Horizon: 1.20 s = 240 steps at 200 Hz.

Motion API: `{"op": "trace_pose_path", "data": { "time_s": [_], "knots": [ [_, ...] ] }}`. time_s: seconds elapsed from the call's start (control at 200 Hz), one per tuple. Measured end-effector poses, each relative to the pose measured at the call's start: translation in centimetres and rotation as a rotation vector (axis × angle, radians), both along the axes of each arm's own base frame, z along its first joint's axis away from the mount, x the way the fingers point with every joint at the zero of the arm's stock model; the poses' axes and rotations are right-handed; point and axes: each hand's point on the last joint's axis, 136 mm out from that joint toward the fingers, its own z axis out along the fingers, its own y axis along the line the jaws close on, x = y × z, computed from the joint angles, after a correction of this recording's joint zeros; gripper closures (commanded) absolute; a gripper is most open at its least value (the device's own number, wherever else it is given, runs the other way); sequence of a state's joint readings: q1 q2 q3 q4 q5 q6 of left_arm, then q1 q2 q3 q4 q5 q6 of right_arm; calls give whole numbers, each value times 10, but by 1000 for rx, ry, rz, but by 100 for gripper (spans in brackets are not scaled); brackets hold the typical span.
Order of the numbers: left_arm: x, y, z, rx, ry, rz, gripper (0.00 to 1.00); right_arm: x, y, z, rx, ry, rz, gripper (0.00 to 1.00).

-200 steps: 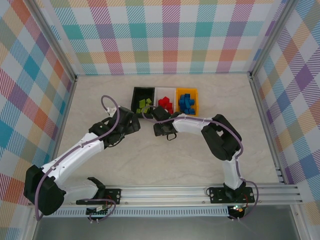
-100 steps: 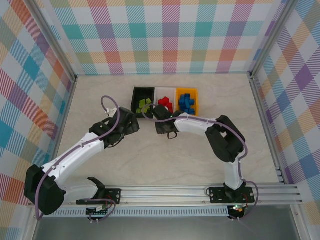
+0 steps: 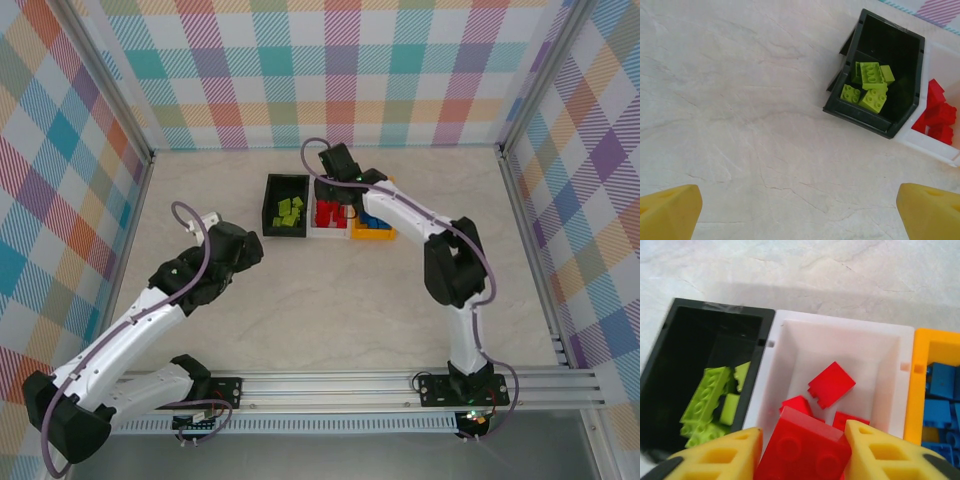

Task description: Sort the legos into containers by color

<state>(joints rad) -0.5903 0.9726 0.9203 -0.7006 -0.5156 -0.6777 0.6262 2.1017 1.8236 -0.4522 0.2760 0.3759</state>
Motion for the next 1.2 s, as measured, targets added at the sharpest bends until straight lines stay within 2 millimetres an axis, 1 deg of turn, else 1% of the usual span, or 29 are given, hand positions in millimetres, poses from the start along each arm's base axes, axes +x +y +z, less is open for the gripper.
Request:
{"op": "trace_pose_path", "data": {
  "time_s": [0.055, 0.115, 0.175, 0.22, 0.28, 0.32, 0.385, 0.47, 0.535, 0.57, 0.605, 0.645, 0.675, 0.73, 0.845, 0.9, 0.955, 1.025, 1.09, 1.115, 1.2],
  "knots": [
    [-2, 5, 3, 8, -13, 14, 0, 6, -2, -14, -20, 21, -5, 38],
    [-3, 10, 7, 15, -36, 34, 0, 8, -5, -24, -39, 37, -4, 33],
    [-4, 18, 11, 28, -58, 59, 0, 9, -8, -26, -47, 42, -4, 31],
    [-5, 23, 13, 41, -74, 81, 0, 11, -9, -20, -39, 26, -4, 30],
    [-5, 30, 14, 63, -95, 107, 0, 9, -11, -7, -16, -10, -4, 28],
    [-3, 33, 13, 80, -112, 118, 0, 3, -15, 3, -4, -28, -3, 28],
    [2, 38, 8, 114, -140, 127, 0, -12, -24, 27, 34, -76, 1, 23],
    [13, 50, -7, 169, -154, 148, 0, -37, -41, 65, 96, -162, -1, 9],
    [26, 62, -21, 212, -151, 175, 0, -52, -53, 91, 141, -227, -13, 6],
    [33, 69, -28, 234, -142, 191, 0, -59, -60, 104, 161, -261, -22, 0],
    [41, 77, -37, 261, -126, 209, 0, -65, -67, 113, 173, -290, -35, 0],
    [51, 87, -47, 292, -108, 230, 0, -70, -74, 120, 181, -316, -52, 0],
    [57, 92, -55, 312, -92, 236, 0, -74, -79, 121, 181, -331, -66, 0],
    [67, 100, -68, 349, -64, 234, 0, -81, -90, 115, 173, -339, -95, 0],
    [84, 109, -93, 431, -27, 209, 0, -96, -116, 86, 110, -316, -157, 0],
    [88, 110, -106, 456, -20, 185, 0, -103, -126, 77, 77, -311, -173, 0],
    [89, 112, -117, 468, -22, 168, 0, -106, -137, 75, 49, -315, -202, 0],
    [90, 112, -125, 467, -38, 148, 0, -110, -155, 80, 27, -339, -243, 0],
    [97, 109, -128, 457, -55, 124, 0, -114, -181, 85, 4, -379, -288, 0],
    [101, 108, -129, 452, -68, 116, 0, -115, -194, 87, -14, -403, -304, 0],
    [111, 101, -132, 429, -101, 85, 0, -122, -233, 82, -79, -472, -345, 0]
  ]
}}
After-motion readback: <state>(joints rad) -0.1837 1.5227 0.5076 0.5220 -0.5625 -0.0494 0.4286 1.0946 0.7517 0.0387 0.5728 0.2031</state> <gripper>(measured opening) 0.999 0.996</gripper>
